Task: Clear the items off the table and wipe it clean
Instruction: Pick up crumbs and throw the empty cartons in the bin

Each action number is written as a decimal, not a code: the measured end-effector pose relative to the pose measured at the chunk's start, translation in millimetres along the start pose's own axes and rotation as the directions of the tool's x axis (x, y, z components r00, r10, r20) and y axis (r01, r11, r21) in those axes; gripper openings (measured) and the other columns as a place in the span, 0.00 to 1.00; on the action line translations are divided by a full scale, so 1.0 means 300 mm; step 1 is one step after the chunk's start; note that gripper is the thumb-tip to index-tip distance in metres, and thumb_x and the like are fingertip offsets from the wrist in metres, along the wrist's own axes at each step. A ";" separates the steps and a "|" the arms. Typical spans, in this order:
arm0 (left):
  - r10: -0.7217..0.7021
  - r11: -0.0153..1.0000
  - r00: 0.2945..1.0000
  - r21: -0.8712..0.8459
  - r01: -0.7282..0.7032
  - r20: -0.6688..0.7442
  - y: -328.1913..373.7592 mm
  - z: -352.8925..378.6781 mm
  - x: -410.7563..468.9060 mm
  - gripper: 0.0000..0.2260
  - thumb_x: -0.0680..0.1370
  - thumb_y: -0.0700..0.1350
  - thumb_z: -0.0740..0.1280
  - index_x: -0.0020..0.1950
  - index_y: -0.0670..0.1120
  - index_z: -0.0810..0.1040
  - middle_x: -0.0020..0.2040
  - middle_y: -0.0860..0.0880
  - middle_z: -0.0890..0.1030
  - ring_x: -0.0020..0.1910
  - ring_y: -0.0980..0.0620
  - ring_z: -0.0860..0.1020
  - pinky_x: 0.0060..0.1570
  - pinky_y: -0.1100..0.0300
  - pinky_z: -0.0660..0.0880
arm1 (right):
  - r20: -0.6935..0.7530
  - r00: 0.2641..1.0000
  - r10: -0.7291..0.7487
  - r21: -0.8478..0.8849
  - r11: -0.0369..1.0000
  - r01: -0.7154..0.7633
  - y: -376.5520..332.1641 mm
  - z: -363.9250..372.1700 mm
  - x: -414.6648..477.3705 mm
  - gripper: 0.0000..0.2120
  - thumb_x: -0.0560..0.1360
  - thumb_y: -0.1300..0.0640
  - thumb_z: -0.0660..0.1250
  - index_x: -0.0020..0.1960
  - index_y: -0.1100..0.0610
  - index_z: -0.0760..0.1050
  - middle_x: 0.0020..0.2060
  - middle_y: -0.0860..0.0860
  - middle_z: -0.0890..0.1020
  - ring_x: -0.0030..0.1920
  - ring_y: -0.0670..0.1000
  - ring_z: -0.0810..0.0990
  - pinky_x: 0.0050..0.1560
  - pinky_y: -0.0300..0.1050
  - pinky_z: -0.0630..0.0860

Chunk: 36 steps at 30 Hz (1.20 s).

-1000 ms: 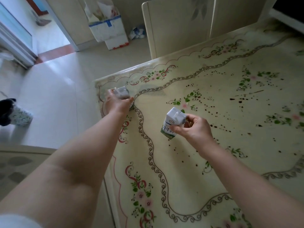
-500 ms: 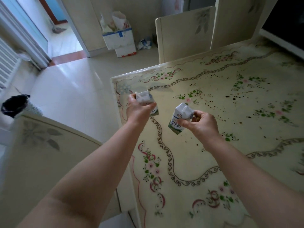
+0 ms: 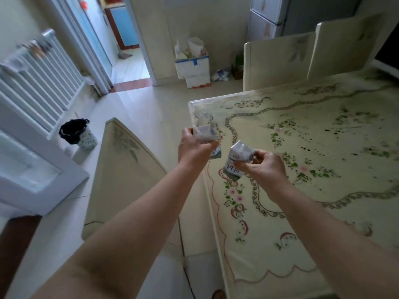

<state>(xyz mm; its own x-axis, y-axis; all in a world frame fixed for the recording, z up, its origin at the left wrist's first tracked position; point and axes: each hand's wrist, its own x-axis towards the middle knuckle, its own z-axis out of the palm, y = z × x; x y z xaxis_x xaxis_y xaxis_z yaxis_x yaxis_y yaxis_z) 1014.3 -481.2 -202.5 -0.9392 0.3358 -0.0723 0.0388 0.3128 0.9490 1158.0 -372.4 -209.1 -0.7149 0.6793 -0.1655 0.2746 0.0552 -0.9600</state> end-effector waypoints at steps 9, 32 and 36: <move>0.077 0.994 0.963 0.092 -0.054 -0.260 0.030 -0.238 -0.196 0.27 0.65 0.48 0.79 0.57 0.45 0.69 0.51 0.46 0.79 0.50 0.48 0.80 0.51 0.49 0.80 | 0.219 0.974 -0.066 -0.020 0.997 0.072 -0.086 0.091 -0.140 0.19 0.63 0.59 0.79 0.53 0.56 0.79 0.41 0.48 0.83 0.43 0.48 0.82 0.48 0.43 0.80; 0.025 0.999 0.666 0.046 0.013 -0.746 -0.005 -0.949 -0.630 0.20 0.71 0.43 0.76 0.54 0.45 0.67 0.47 0.51 0.74 0.39 0.57 0.74 0.23 0.73 0.69 | 0.531 0.795 -0.293 0.012 0.941 0.339 -0.373 0.596 -0.502 0.11 0.62 0.55 0.79 0.40 0.52 0.80 0.33 0.47 0.80 0.30 0.42 0.74 0.32 0.36 0.72; 0.002 0.999 0.636 0.033 0.038 -0.771 -0.076 -1.122 -0.585 0.21 0.70 0.45 0.77 0.55 0.45 0.68 0.49 0.50 0.75 0.40 0.55 0.74 0.35 0.66 0.70 | 0.585 0.768 -0.261 0.021 0.952 0.307 -0.437 0.799 -0.504 0.11 0.64 0.60 0.79 0.42 0.57 0.78 0.33 0.49 0.76 0.31 0.46 0.74 0.27 0.30 0.70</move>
<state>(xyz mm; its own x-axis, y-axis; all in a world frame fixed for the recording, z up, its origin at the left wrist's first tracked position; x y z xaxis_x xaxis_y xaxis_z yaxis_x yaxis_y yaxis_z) 1063.3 -846.2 -108.3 -0.8609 -0.4711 0.1923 0.0146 0.3548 0.9348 1076.2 -657.7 -112.3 -0.9968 0.0791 -0.0091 0.0283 0.2455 -0.9690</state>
